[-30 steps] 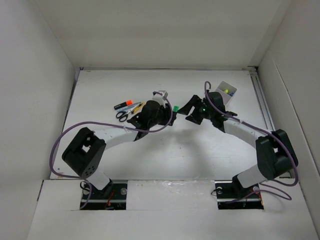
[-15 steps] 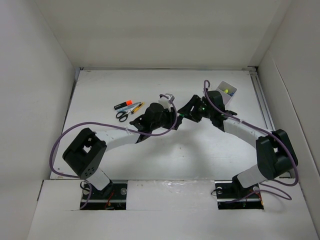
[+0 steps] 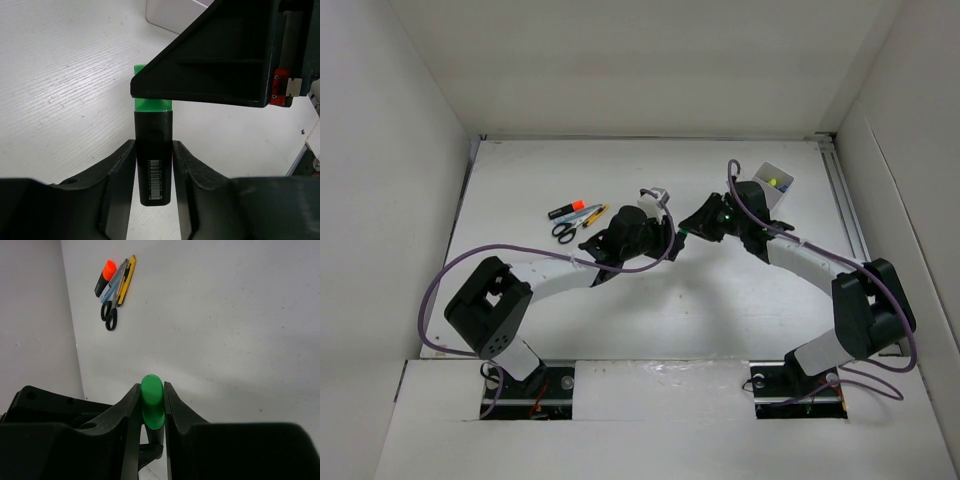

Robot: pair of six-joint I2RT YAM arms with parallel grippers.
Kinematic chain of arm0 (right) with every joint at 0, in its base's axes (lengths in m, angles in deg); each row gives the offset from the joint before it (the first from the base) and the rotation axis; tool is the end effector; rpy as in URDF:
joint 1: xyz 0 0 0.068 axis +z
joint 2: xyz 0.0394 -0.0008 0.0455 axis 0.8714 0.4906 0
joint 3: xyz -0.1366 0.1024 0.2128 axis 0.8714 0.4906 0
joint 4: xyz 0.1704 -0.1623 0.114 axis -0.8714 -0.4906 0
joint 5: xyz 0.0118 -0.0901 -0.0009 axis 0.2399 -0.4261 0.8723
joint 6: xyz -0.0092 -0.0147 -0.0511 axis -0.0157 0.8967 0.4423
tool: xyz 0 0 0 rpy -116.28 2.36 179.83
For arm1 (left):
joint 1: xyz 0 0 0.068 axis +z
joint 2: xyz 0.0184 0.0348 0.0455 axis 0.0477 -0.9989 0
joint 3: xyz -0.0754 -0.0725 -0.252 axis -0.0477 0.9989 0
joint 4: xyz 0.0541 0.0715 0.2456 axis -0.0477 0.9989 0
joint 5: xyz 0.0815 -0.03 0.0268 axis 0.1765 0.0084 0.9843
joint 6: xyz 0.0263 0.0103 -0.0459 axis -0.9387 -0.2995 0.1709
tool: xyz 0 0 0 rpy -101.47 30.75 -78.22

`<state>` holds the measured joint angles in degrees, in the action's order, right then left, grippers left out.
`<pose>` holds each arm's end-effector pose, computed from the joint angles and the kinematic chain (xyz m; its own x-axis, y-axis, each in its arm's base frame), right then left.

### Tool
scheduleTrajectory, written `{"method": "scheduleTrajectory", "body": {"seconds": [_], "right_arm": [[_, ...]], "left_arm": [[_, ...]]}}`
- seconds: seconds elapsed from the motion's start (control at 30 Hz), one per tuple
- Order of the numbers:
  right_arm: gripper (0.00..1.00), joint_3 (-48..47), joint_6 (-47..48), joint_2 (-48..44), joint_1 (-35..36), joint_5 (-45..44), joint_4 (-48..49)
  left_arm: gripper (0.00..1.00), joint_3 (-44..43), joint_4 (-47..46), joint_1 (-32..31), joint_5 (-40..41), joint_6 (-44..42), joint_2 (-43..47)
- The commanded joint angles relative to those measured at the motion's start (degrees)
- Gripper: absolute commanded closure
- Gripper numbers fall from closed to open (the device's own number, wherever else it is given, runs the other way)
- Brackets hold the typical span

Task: Sort the stationery into containers
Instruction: Place the pen in the storage box.

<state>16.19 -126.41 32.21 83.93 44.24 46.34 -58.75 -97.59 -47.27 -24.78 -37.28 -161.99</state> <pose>0.2965 0.1404 0.2282 -0.7903 0.4760 -0.3858 -0.0047 0.6249 0.7807 0.2436 -0.2484 0.2357 -0.5080 -0.0637 -0.8590 0.6604 0.6115 -0.4359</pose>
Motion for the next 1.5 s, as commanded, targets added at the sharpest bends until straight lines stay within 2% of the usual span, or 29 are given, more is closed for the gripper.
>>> {"method": "scheduleTrajectory", "body": {"seconds": [0.0, 0.03, 0.07, 0.1, 0.17, 0.23, 0.3, 0.5, 0.6, 0.73, 0.8, 0.83, 0.87, 1.1, 1.23, 1.33, 1.47], "right_arm": [[0.93, -1.69, -0.15, 0.14, 0.51, -0.89, 3.06], [0.94, -1.69, -0.16, -0.39, -0.10, -0.90, 3.06], [0.94, -1.69, -0.16, -0.39, -0.11, -0.90, 3.06], [0.96, -1.69, -0.16, -0.91, -0.11, -0.90, 3.06], [0.97, -1.07, -0.16, -0.92, -0.72, -2.65, 3.06], [0.98, -1.07, -0.68, -1.45, -1.43, -2.66, 3.06], [0.98, -1.07, -0.68, -1.45, -3.09, -2.66, 3.06], [0.98, -1.60, -1.74, -3.20, -6.52, -6.96, 1.84], [0.98, -2.92, -2.27, -4.86, -8.28, -13.10, -0.36], [1.00, -4.85, -2.27, -7.15, -10.47, -25.65, -2.91], [1.00, -6.68, -2.27, -8.30, -11.01, -36.53, -4.57], [1.00, -7.22, -2.27, -8.30, -11.01, -36.58, -5.10], [1.00, -7.74, -2.27, -8.82, -11.01, -42.67, -5.72], [1.00, -14.86, -2.79, -7.43, -12.06, -67.12, -8.27], [1.00, -20.92, -0.43, -2.43, -12.06, -72.52, -8.27], [1.00, -26.46, 0.90, 2.76, -12.06, -76.82, -11.87], [1.00, -29.55, 1.42, 5.94, -12.06, -78.15, -14.78]], "left_arm": [[0.67, -0.13, -2.56, 0.06, 1.34, -0.96, 2.33], [0.57, -0.14, -2.56, 0.06, 1.34, -0.96, 3.02], [0.56, -0.14, -3.17, 0.06, 1.34, -0.96, 3.03], [0.45, 0.73, -3.78, 0.06, 1.34, -0.96, 3.73], [0.33, 1.27, -5.19, 0.06, 1.34, -0.96, 5.13], [0.24, 1.79, -5.19, 0.06, 1.34, -1.48, 6.28], [0.21, 3.02, -5.98, 0.06, 2.65, -1.49, 8.56], [0.20, 7.41, -6.78, 0.06, 5.72, -2.01, 16.37], [0.18, 8.47, -5.91, 0.06, 8.10, -2.54, 19.72], [0.20, 9.00, -4.84, 0.06, 11.17, -1.93, 21.83], [0.21, 9.97, -3.80, 0.06, 12.93, -0.45, 21.84], [0.22, 9.97, -2.66, 0.06, 12.94, 0.26, 21.84], [0.22, 9.18, -1.51, 0.06, 13.55, 0.79, 21.84], [0.23, 8.56, -0.62, 0.06, 12.16, 2.64, 22.46], [0.23, 8.56, -0.62, 1.11, 10.66, 3.17, 22.46], [0.23, 9.08, -0.62, 2.34, 8.56, 3.79, 22.46], [0.23, 9.09, -0.62, 2.35, 9.07, 3.79, 23.07]]}}
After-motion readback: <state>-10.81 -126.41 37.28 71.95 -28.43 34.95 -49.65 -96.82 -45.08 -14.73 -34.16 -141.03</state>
